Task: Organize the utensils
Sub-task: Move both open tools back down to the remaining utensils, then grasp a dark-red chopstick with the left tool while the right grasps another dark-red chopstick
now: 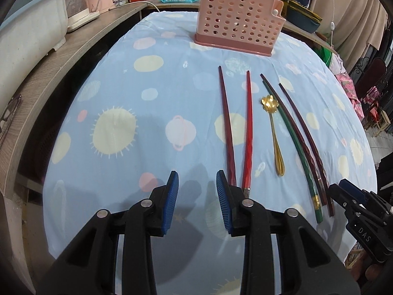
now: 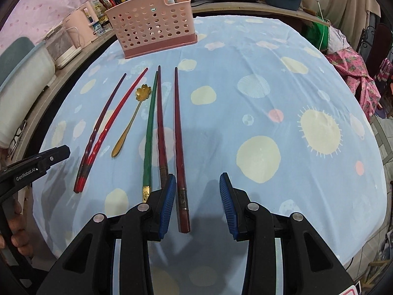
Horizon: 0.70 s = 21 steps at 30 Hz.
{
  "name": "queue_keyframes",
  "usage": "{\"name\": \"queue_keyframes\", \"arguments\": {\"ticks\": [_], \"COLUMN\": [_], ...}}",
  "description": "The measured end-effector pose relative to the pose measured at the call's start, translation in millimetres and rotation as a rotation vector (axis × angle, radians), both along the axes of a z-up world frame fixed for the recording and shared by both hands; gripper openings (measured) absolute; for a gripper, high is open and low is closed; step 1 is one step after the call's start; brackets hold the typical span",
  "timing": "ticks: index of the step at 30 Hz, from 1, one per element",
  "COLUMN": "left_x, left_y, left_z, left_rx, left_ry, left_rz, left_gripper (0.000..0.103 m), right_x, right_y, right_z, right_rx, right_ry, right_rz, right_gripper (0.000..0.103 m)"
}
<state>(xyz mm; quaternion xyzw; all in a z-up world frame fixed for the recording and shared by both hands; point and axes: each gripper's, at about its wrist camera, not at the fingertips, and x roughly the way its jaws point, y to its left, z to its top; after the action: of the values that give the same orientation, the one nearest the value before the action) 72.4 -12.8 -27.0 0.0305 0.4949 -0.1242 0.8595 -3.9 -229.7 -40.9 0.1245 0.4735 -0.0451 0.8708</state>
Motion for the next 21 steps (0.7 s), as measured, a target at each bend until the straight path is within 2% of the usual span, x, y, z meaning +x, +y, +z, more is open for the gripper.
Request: {"name": "queue_keyframes", "arguments": {"ticks": [3,5,14,19,21], "left_x": [-4,-5,-9,-12,-12], "left_y": [-1,-2,-4,-9,-10], "left_z": [-3,-5,-10,-13,-13], "left_rx": [0.003,0.004,0.001,0.007,0.009], "left_ry": [0.009,0.017,0.038,0.04,0.04], "left_rz": [-0.008,-0.012,-0.024,-0.044,-0.048], "left_gripper": [0.031,0.031,0.031,0.031,0.031], "right_x": [-1,-2,-9,-10,-10], "right_y": [4,5,8,9,9], "right_z": [-2,-3,-6,-8,-8], "right_rx": [-0.01,-0.011,-0.019,-0.023,-0.022], "right_ry": [0.005,0.011,0.022,0.02,0.021], "right_rz": [0.01,0.016,0.026,0.027,0.027], "right_gripper": [0.032,0.026,0.02,0.01,0.01]}}
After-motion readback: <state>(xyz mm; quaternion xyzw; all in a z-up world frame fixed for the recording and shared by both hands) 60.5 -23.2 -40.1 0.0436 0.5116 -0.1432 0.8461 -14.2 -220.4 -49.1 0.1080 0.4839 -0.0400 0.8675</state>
